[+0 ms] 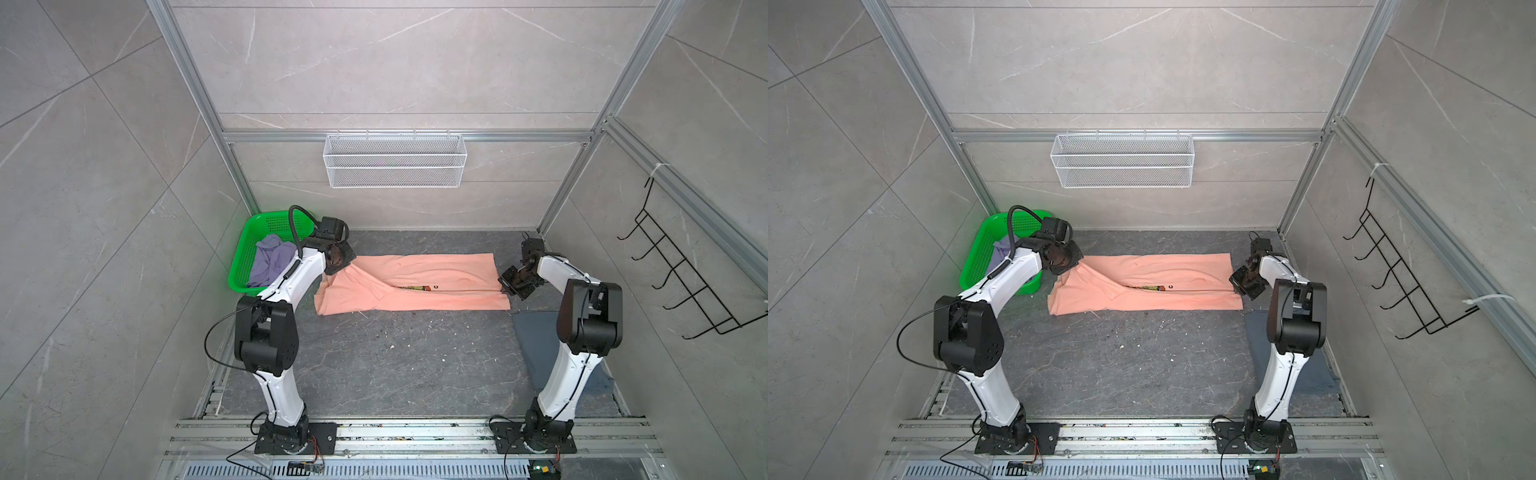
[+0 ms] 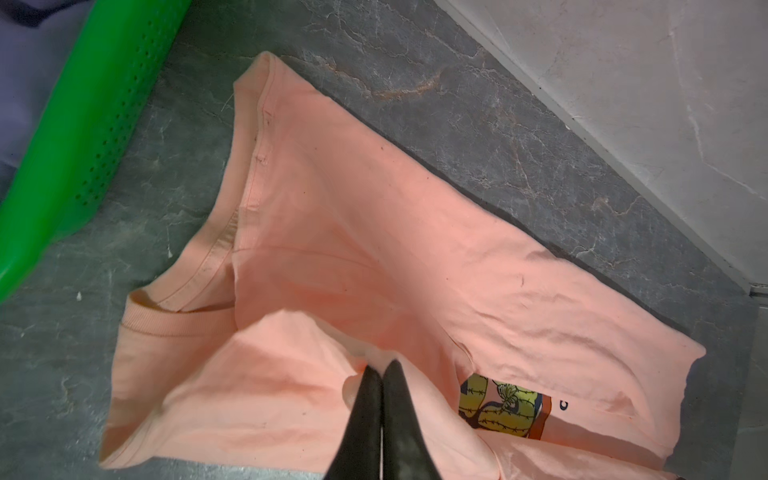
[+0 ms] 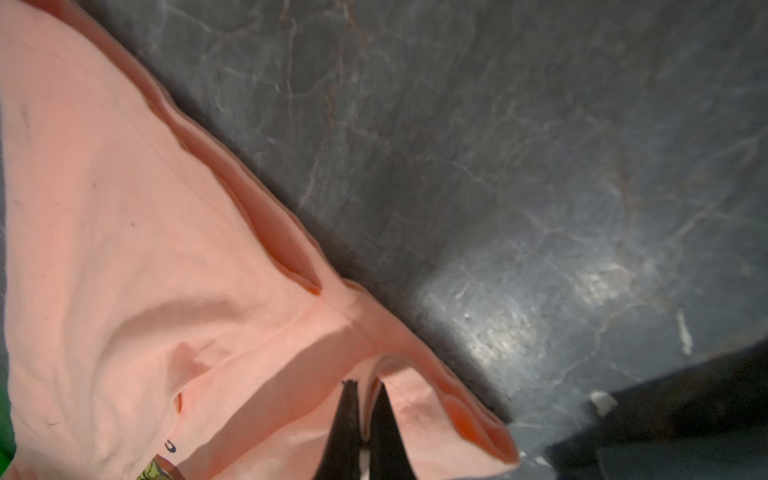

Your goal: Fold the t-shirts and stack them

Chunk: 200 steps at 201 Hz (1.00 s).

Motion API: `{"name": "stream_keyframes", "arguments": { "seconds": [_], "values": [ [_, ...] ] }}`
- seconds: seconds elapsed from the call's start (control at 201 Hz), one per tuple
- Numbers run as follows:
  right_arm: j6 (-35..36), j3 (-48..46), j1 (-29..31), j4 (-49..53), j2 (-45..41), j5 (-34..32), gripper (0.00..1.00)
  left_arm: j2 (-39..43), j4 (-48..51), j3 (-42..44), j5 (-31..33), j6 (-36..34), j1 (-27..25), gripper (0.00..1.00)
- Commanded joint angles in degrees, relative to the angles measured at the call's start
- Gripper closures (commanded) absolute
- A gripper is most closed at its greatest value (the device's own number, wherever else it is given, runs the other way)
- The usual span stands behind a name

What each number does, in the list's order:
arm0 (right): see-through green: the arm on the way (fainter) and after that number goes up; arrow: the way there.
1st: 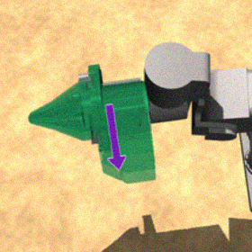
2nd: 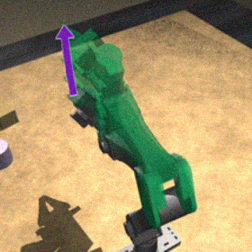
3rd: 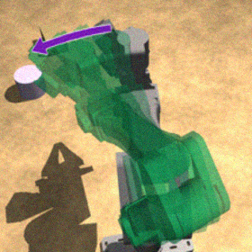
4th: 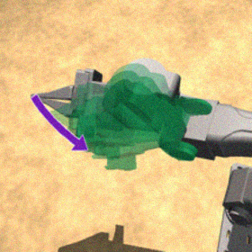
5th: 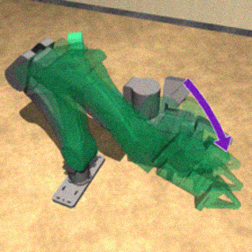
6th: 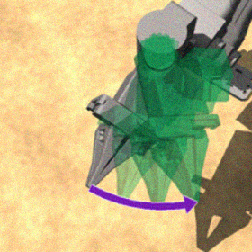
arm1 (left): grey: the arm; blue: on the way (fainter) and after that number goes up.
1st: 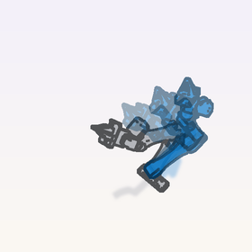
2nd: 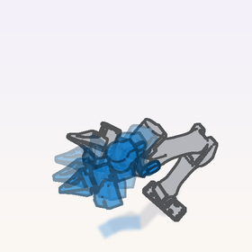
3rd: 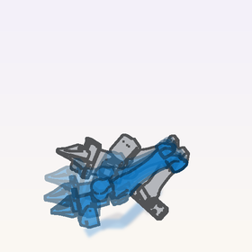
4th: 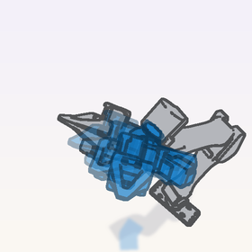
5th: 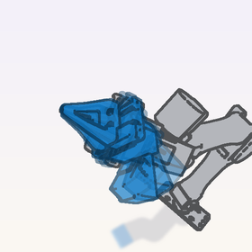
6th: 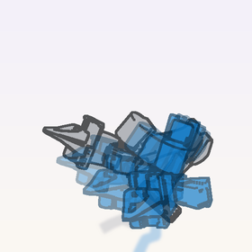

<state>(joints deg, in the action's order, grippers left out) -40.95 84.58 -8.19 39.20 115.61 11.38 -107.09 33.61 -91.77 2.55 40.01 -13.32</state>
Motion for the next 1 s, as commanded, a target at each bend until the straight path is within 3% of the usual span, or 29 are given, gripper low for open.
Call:
{"name": "stream_keyframes", "arguments": {
  "seconds": [0.0,0.363,0.776,0.826,0.876,0.916,0.99],
  "values": [
    [0.34,4.18,0.36,2.28,1.92,-0.21,1.0,-2.15,-1.04,-4.65,-2.07,-3.23,1.51,1.0],
    [0.7,15.29,1.58,6.97,9.83,0.31,0.95,-6.87,-1.25,-7.46,-3.51,-3.03,4.12,1.0],
    [1.22,20.81,1.97,9.09,13.46,0.51,0.9,-10.52,-1.61,-9.94,-3.51,-2.92,5.28,1.0],
    [1.3,21.6,1.93,9.8,14.05,0.57,0.84,-11.02,-1.54,-10.47,-3.42,-2.68,5.4,1.0],
    [1.39,21.94,1.85,9.97,14.29,0.53,0.69,-11.63,-1.14,-11.16,-3.52,-2.22,5.51,1.0],
    [1.55,21.99,1.95,9.53,14.17,0.55,0.58,-12.18,-0.98,-11.67,-3.59,-2.07,5.5,0.9],
    [1.92,21.9,1.94,8.26,13.12,0.5,0.52,-12.74,-0.85,-12.49,-3.15,-1.97,5.6,0.74]
  ]
}}
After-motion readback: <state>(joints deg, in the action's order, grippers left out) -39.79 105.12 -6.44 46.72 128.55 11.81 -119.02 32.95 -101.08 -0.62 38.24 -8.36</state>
